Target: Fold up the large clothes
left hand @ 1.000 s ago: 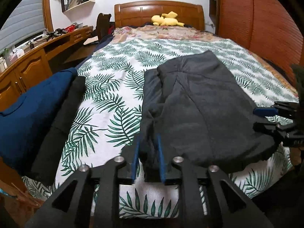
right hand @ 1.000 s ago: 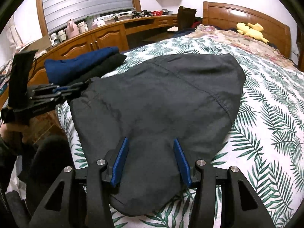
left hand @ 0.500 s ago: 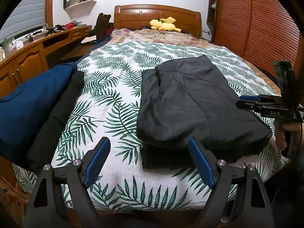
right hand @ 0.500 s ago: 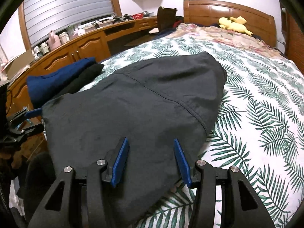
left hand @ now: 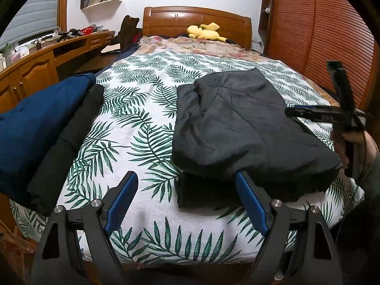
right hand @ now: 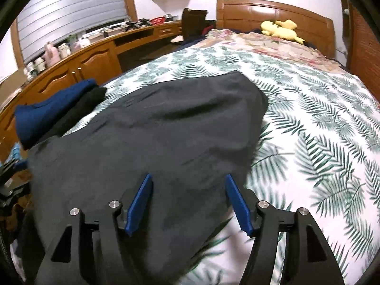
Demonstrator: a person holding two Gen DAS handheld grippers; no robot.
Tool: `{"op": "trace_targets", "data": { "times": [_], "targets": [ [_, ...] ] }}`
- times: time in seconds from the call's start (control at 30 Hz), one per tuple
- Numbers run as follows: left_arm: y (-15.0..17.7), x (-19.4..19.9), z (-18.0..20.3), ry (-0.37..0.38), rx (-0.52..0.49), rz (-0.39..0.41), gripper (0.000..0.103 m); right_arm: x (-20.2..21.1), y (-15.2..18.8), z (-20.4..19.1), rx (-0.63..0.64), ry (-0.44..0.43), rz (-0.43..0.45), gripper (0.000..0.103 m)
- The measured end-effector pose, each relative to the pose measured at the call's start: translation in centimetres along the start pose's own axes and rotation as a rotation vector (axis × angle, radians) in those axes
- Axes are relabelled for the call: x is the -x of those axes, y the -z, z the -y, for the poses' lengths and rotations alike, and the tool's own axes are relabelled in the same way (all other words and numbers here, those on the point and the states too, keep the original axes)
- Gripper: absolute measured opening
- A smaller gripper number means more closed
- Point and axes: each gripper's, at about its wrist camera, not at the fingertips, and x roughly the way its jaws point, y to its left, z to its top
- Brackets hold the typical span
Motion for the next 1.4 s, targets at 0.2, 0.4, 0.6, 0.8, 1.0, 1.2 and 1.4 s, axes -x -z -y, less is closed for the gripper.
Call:
{"op": "trace_targets", "data": {
  "times": [0.2, 0.4, 0.6, 0.8, 1.0, 1.2, 1.4],
  "targets": [
    [-0.1, -0.4, -0.3, 0.007, 0.0, 0.004, 0.085, -3.3, -2.2, 2.7, -0.056, 0.01, -0.04, 0.069],
    [-0.2, -1.1, -0.7, -0.004, -0.008, -0.013, 0.085, -6.3, -4.4, 3.8, -0.059, 0.037, -0.056, 0.074],
    [-0.6, -1.3, -0.4, -0.023, -0.016, -0.022, 0.085, -8.9, -5.1, 5.5, -0.131, -0.044, -0.095, 0.085],
    [-0.8, -1.1, 0.1, -0.037, -0.031, -0.026, 0.085, -11.1, -4.4, 5.7, -0.164, -0.191, -0.152, 0.073],
    [-0.8, -1.1, 0.2, -0.048, -0.034, -0.035, 0.085, -10.1, -4.1, 6.5, -0.165, -0.226, -0.128, 0.051],
    [-0.4, -1.3, -0.2, -0.052, -0.022, -0.044, 0.085, -7.3, -3.2, 7.3, -0.176, -0.215, -0.094, 0.046],
    [-0.1, -1.3, -0.3, -0.031, -0.005, -0.034, 0.084, -5.1, -1.3, 8.3, -0.181, -0.176, -0.107, 0.043]
  ]
}}
